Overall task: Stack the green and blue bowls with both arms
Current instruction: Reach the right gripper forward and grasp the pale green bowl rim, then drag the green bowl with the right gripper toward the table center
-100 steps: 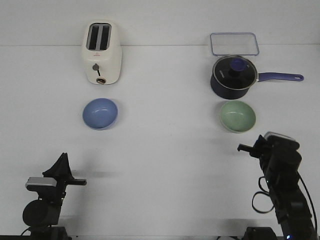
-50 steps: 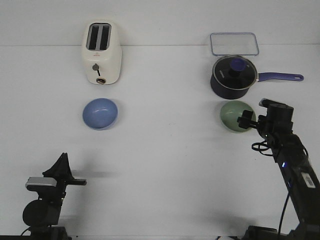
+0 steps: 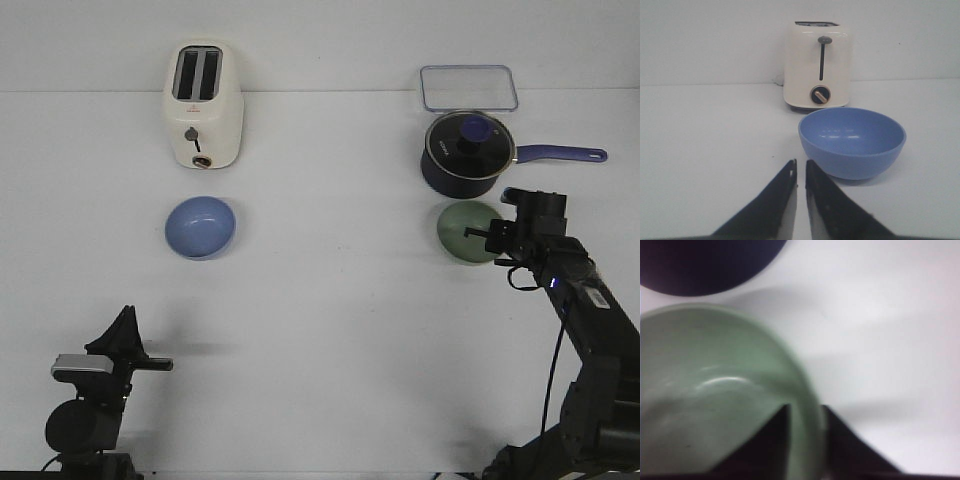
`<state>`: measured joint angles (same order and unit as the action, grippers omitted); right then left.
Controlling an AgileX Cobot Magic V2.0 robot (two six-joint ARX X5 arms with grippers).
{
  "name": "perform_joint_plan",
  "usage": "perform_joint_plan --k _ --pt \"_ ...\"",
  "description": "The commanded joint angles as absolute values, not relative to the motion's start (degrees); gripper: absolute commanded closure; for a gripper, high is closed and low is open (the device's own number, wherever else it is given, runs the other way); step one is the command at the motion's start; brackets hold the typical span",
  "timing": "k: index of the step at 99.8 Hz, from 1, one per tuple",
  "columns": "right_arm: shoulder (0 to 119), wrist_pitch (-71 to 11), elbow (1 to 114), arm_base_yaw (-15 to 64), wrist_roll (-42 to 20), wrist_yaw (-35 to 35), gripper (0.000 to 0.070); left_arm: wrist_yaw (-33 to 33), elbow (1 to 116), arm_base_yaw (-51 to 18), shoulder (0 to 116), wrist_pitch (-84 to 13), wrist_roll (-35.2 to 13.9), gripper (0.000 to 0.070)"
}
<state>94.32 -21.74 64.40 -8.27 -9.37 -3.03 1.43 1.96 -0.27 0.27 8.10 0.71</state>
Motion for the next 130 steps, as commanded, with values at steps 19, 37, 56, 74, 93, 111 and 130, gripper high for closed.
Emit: perform_joint_plan --k 19,37,56,74,93,111,130 --pt "92.7 -24.9 65.7 -9.3 -7.8 -5.4 0.0700 1.5 0.8 -0.4 0.2 8.8 0.6 0.0685" --pt "84.9 -29.6 65.7 -9.7 -7.9 -10.9 0.0700 1.5 0.8 -0.4 0.2 8.7 0.6 0.0685" --pt "75.1 -36.8 65.6 -7.3 -8.1 -16.2 0.0700 1.5 0.8 -0.4 0.2 8.7 0.6 0.0685" --pt "68.0 -39.7 63.0 0.0 -8.1 -16.3 0.0700 1.5 0.8 -0.4 0.2 8.7 0.6 0.0685" --pt "64.8 -39.1 57.1 11.5 -9.9 -15.8 0.0700 1.5 0.8 -0.4 0.2 8.7 0.6 0.0685" --pt "65.5 -34.5 52.8 21.8 -12.5 -14.4 0.0700 1.5 0.8 -0.4 0.2 8.7 -1.4 0.0685" --pt "69.5 -32.2 51.7 30.3 -13.8 -8.4 0.0700 1.5 0.8 -0.4 0.2 8.9 -8.0 0.0685"
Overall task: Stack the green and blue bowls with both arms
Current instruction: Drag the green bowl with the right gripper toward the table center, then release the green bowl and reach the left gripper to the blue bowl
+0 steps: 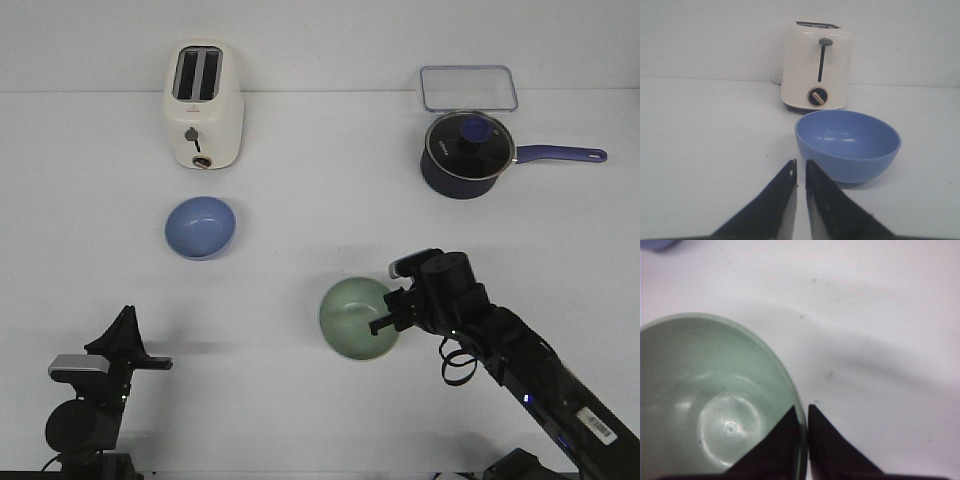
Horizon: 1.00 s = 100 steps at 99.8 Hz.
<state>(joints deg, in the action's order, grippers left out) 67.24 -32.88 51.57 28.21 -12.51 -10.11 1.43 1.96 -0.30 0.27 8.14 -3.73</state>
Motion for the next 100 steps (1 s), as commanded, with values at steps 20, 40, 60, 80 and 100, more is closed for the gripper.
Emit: perform_joint_plan --k 20,40,60,80,100 --pt "75.4 -29.4 51.7 35.3 -13.8 -6.9 0.0700 1.5 0.9 -0.4 0.2 9.1 -13.8 0.0686" --pt "80.2 -28.4 51.7 37.7 -13.7 -4.4 0.0700 1.5 1.2 -0.4 0.2 9.1 -18.1 0.0688" --pt "80.7 -27.6 51.8 37.9 -13.7 -4.5 0.0426 1.5 2.5 -0.4 0.2 9.1 -27.1 0.0688" --pt "72.5 -28.0 51.9 35.8 -13.6 -4.5 0.0361 1.5 5.8 -0.4 0.5 6.4 -32.2 0.0687" --pt "61.5 -29.7 51.8 30.9 -13.0 -4.5 0.0361 1.5 12.9 -0.4 6.0 -0.7 -32.2 0.0687"
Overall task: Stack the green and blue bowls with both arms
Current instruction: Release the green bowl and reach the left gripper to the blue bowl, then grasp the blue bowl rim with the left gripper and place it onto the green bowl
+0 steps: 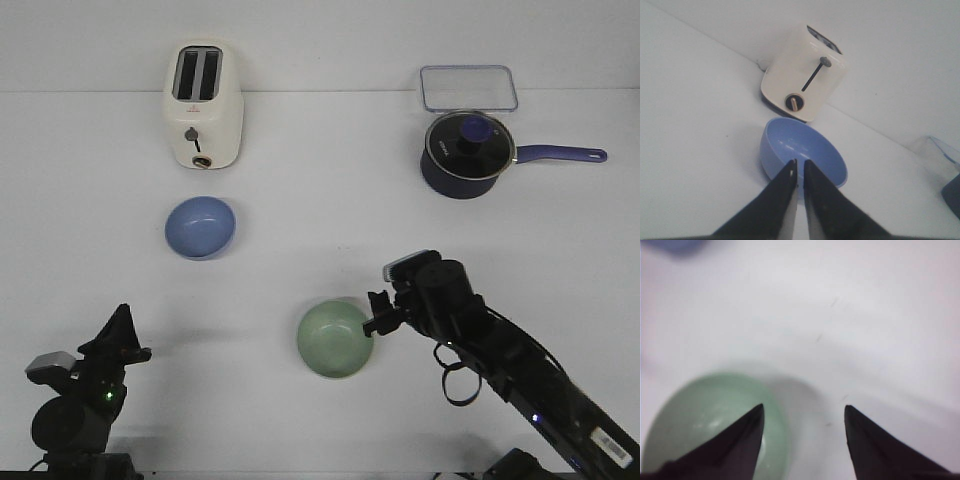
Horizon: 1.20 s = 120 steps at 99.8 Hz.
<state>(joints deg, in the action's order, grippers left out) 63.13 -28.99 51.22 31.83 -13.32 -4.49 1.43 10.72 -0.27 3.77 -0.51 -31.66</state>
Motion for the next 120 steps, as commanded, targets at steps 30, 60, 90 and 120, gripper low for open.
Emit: perform_joint_plan --k 30,60,90,120 --pt "56.4 -32.6 51.8 25.0 -10.7 -4.5 0.0362 6.3 28.0 -0.4 32.7 -1.9 -28.7 0.0687" --pt "56.4 -33.1 51.8 25.0 -10.2 -5.1 0.0362 6.7 46.2 -0.3 64.2 -8.1 -21.0 0.0506" --pt "56.4 -33.1 51.8 25.0 -9.1 -5.1 0.0362 8.0 57.6 -0.3 82.9 -11.6 -17.3 0.0266" --pt "56.4 -33.1 51.8 25.0 -8.9 -5.1 0.0362 8.0 63.7 0.1 93.4 -12.1 -15.9 0.0268"
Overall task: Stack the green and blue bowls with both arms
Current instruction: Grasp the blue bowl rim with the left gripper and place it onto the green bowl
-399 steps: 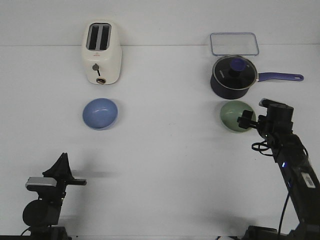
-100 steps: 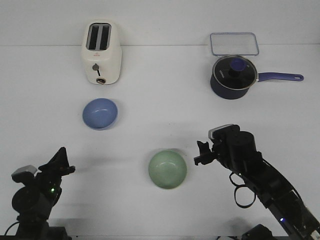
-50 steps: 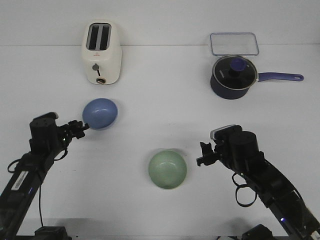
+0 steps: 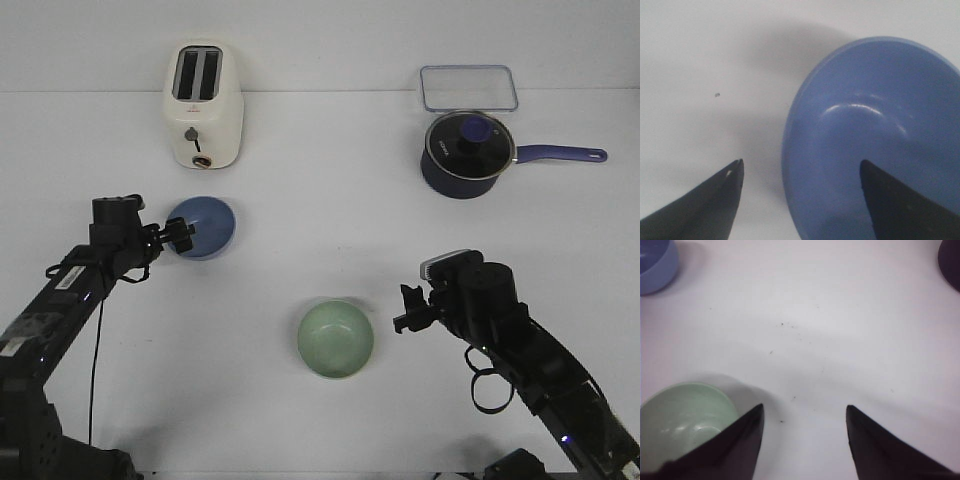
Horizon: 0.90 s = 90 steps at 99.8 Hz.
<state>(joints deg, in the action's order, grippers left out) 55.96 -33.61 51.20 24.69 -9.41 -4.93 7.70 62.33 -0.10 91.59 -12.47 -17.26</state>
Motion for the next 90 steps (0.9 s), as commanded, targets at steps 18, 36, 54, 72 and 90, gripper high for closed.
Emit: perform_joint_plan --k 18,36,54,72,90 --pt "56.4 -33.1 51.8 25.0 -8.9 -5.1 0.0362 8.0 64.4 0.2 96.2 -12.4 -15.8 0.0427" --pt "56.4 -33.1 51.8 25.0 -8.9 -5.1 0.0362 8.7 64.6 0.2 95.8 -13.1 -15.6 0.0688" --pt "56.4 -33.1 51.8 25.0 -8.9 -5.1 0.0362 14.3 66.1 -0.4 92.7 -15.1 -15.5 0.0687" --pt "56.4 -33.1 51.8 25.0 -8.9 -5.1 0.0362 19.4 66.2 -3.7 85.0 -16.2 -13.8 0.0688" --pt "56.4 -33.1 51.8 25.0 -8.9 -5.1 0.0363 25.3 66.2 -10.2 79.0 -21.3 -10.9 0.0688"
